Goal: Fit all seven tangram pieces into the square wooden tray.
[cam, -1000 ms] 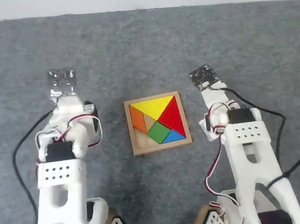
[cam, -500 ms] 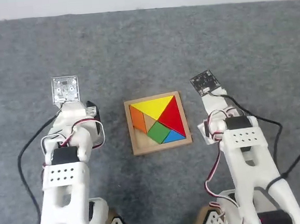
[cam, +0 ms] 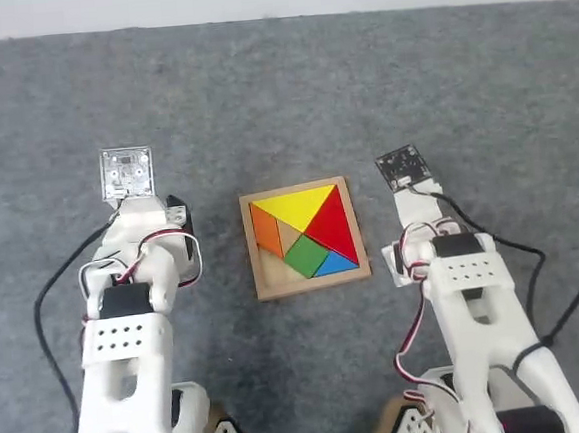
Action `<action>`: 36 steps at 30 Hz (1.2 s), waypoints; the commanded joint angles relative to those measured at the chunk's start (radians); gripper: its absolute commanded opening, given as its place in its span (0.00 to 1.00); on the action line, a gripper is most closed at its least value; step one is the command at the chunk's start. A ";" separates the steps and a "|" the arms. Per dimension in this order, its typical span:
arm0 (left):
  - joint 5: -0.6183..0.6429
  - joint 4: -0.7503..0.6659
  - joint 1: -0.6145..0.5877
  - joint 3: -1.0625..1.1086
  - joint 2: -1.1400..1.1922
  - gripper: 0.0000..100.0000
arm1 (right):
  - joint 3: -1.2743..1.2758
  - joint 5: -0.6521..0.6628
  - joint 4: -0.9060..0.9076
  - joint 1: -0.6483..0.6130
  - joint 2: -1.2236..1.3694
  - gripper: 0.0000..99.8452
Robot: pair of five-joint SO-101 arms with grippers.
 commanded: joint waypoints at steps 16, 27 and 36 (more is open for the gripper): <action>-0.011 -0.018 -0.002 -0.007 -0.040 0.06 | -0.046 0.149 0.094 0.004 -0.013 0.10; -0.011 -0.020 0.003 -0.005 -0.034 0.06 | -0.048 0.305 0.067 0.012 -0.001 0.13; -0.011 -0.020 0.003 -0.004 -0.034 0.06 | -0.084 0.402 0.068 0.120 0.019 0.21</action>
